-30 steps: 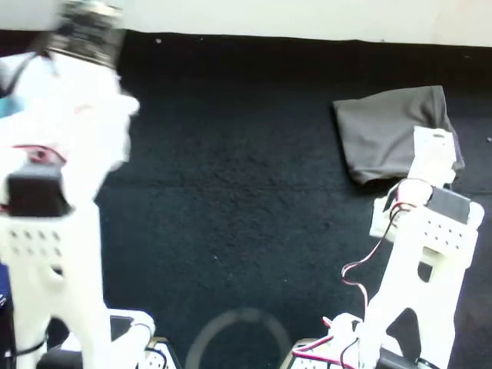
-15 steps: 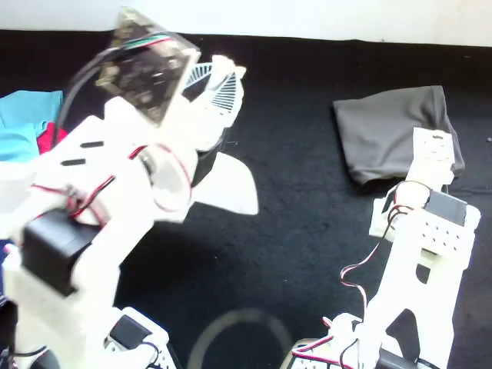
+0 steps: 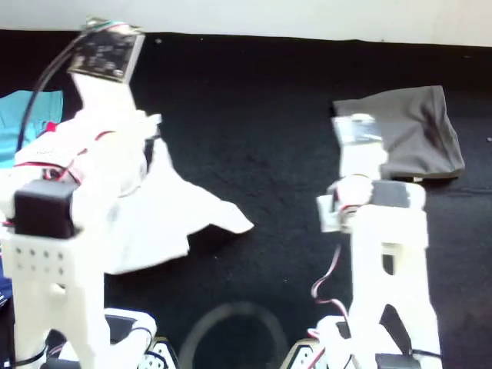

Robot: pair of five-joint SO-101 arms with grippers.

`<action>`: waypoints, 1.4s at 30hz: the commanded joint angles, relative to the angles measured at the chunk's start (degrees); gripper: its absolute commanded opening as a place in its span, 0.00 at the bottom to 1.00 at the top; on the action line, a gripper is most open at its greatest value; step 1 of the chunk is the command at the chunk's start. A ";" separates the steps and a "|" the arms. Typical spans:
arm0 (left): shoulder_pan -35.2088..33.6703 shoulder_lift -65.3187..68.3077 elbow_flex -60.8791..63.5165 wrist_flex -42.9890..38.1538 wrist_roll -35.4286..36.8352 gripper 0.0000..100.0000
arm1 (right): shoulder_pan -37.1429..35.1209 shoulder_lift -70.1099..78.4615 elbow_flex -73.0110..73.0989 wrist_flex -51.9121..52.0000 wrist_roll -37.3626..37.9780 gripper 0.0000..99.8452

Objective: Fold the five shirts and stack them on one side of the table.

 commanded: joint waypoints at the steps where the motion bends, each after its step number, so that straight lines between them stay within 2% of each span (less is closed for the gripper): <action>1: -7.78 -0.92 6.73 -0.09 -3.87 0.01 | -10.42 3.65 -0.92 -2.86 0.44 0.17; 8: -17.98 -0.92 18.24 -0.09 -14.95 0.01 | -19.74 20.44 -12.62 -3.65 0.00 0.17; 15: -22.73 -0.92 20.53 -0.09 -15.74 0.01 | -23.60 31.25 -24.66 -3.91 0.00 0.17; 18: -23.08 -0.92 20.53 -0.09 -15.74 0.01 | -23.78 35.21 -30.90 -3.91 0.00 0.17; 24: -23.16 -0.92 20.53 -0.09 -15.74 0.01 | -28.97 42.95 -37.76 -3.47 0.00 0.17; 32: -23.34 -0.92 20.53 -0.09 -15.74 0.01 | -30.37 50.24 -39.34 -2.42 0.35 0.17; 42: -23.25 -0.92 20.53 -0.09 -15.74 0.01 | -30.99 51.03 -38.90 -0.92 0.44 0.17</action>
